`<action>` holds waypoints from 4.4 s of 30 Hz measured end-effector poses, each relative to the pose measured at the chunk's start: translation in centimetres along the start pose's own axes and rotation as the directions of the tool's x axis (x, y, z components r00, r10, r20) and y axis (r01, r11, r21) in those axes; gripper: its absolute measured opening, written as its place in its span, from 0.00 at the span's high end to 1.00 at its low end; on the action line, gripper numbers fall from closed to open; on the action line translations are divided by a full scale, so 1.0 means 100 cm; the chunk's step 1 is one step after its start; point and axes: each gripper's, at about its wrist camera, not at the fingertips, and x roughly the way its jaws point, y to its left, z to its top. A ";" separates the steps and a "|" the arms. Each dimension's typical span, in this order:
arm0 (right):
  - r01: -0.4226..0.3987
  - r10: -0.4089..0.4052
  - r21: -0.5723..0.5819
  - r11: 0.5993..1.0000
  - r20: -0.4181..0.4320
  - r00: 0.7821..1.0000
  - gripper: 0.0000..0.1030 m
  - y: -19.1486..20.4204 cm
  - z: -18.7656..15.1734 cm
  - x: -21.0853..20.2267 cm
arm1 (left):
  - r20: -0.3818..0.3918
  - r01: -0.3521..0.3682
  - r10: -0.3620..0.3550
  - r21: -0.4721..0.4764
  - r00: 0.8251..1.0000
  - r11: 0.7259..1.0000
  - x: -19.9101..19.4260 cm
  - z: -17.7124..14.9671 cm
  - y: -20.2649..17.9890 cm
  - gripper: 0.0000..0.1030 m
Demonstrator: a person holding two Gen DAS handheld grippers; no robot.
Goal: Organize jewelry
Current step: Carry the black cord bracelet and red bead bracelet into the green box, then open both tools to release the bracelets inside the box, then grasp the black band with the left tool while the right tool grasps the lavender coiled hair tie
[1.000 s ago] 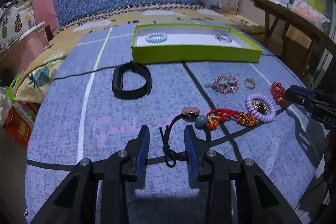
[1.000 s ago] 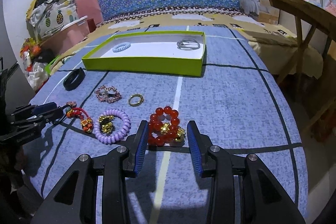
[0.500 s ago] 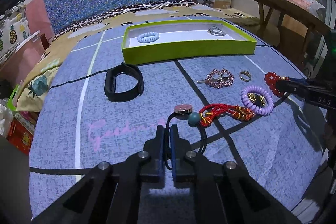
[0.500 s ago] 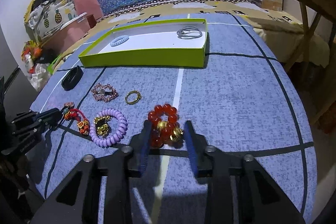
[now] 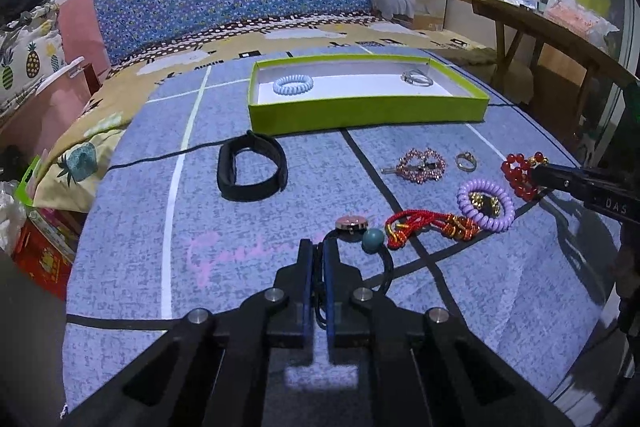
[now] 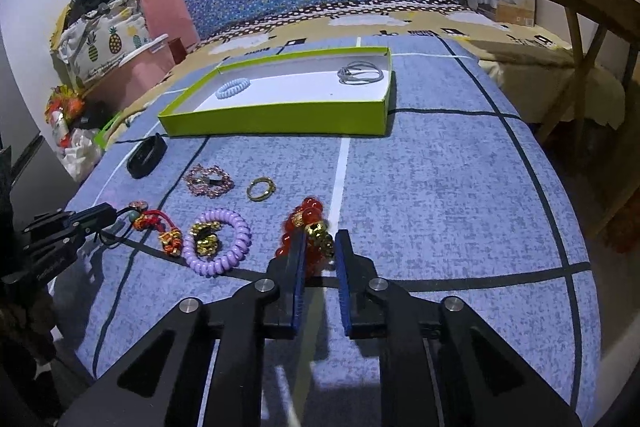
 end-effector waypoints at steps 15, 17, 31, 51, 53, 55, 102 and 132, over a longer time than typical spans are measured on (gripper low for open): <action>-0.007 0.007 0.014 1.000 0.038 0.999 0.92 0.002 0.002 -0.012 | 0.036 0.000 0.001 -0.014 0.999 1.000 -0.009 0.003 0.006 0.95; -0.014 0.013 0.017 1.000 0.047 0.999 0.92 0.002 0.004 -0.014 | 0.044 0.005 -0.004 -0.020 0.999 1.000 -0.011 0.005 0.007 0.95; -0.024 0.023 0.010 1.000 0.096 0.995 0.92 0.005 0.020 -0.026 | 0.123 0.043 -0.038 -0.039 0.992 0.998 -0.023 0.036 0.015 0.95; -0.018 0.025 -0.045 0.999 0.154 0.988 0.92 0.002 0.080 -0.007 | 0.210 0.056 -0.052 -0.013 0.976 0.998 0.000 0.118 0.031 0.95; -0.015 0.022 -0.045 0.999 0.154 0.988 0.92 -0.001 0.087 -0.002 | 0.201 0.062 -0.057 -0.018 0.978 0.998 0.009 0.126 0.033 0.95; -0.012 0.018 -0.044 0.999 0.151 0.988 0.92 -0.004 0.092 0.004 | 0.193 0.063 -0.058 -0.020 0.980 0.998 0.018 0.133 0.034 0.95; 0.034 -0.034 0.030 0.999 -0.003 0.999 0.85 -0.031 0.102 0.066 | 0.046 0.034 -0.034 -0.015 0.998 0.999 0.096 0.117 0.035 0.73; 0.012 -0.004 -0.042 0.999 0.182 0.983 0.80 0.027 0.022 -0.045 | 0.204 0.005 0.008 -0.062 0.979 0.998 -0.030 0.032 0.022 0.71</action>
